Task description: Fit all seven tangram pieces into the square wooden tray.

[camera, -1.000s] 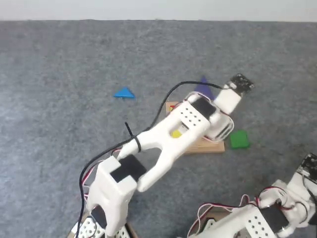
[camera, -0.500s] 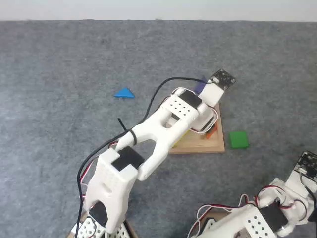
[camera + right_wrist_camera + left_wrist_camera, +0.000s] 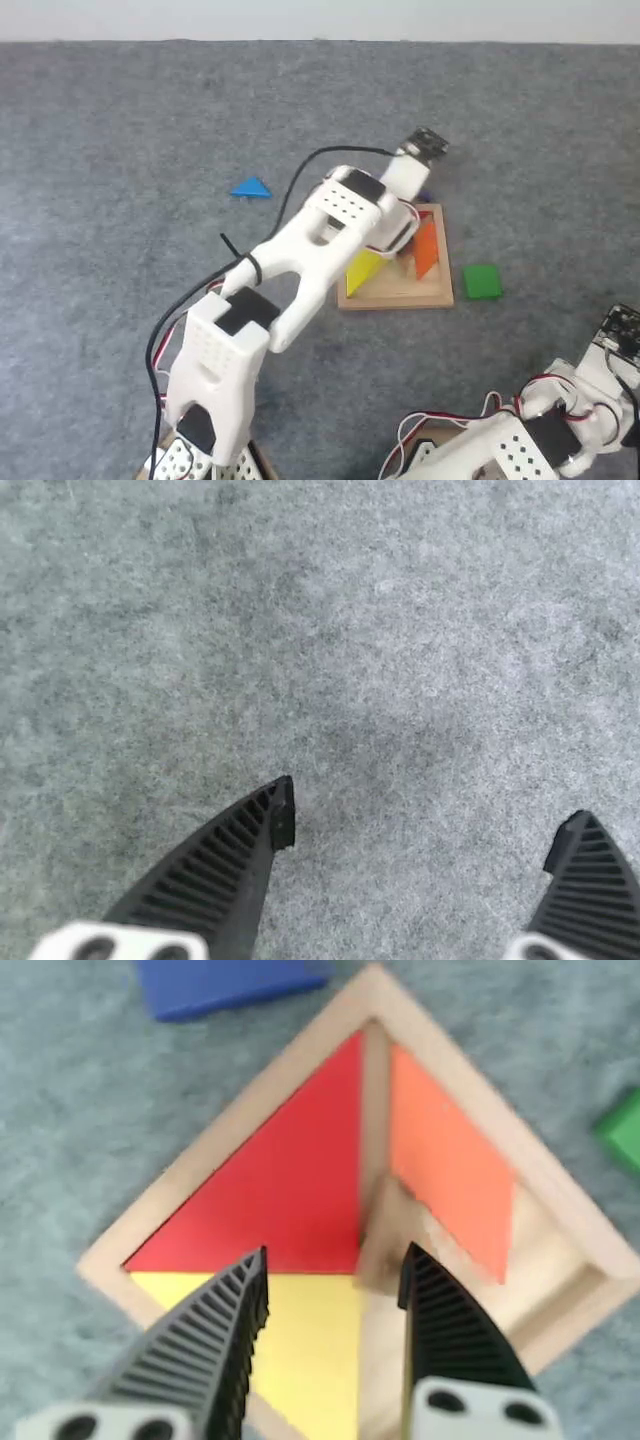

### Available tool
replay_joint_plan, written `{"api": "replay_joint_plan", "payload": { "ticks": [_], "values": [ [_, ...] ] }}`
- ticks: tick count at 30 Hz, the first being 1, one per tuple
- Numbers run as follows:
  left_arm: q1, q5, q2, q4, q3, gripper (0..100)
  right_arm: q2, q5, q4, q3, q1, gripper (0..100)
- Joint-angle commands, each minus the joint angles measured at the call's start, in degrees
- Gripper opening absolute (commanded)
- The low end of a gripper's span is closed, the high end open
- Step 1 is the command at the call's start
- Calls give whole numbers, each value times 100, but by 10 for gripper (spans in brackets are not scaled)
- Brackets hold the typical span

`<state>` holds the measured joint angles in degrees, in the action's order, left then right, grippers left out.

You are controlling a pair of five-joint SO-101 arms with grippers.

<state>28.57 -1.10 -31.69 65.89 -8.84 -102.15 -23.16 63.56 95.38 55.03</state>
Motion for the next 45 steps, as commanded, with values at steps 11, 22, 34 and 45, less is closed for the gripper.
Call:
{"api": "replay_joint_plan", "payload": {
  "ticks": [11,22,34,45],
  "values": [
    [-352,-229,527,352,-242,206,-31,-70,4,62,-295,390],
    [-387,-352,1090,290,708,206,-31,-70,4,62,-295,390],
    [492,-229,1143,26,1130,206,-31,-79,-4,97,-295,390],
    [782,-835,993,-290,1138,207,-31,-79,-31,105,-295,390]
  ]
}}
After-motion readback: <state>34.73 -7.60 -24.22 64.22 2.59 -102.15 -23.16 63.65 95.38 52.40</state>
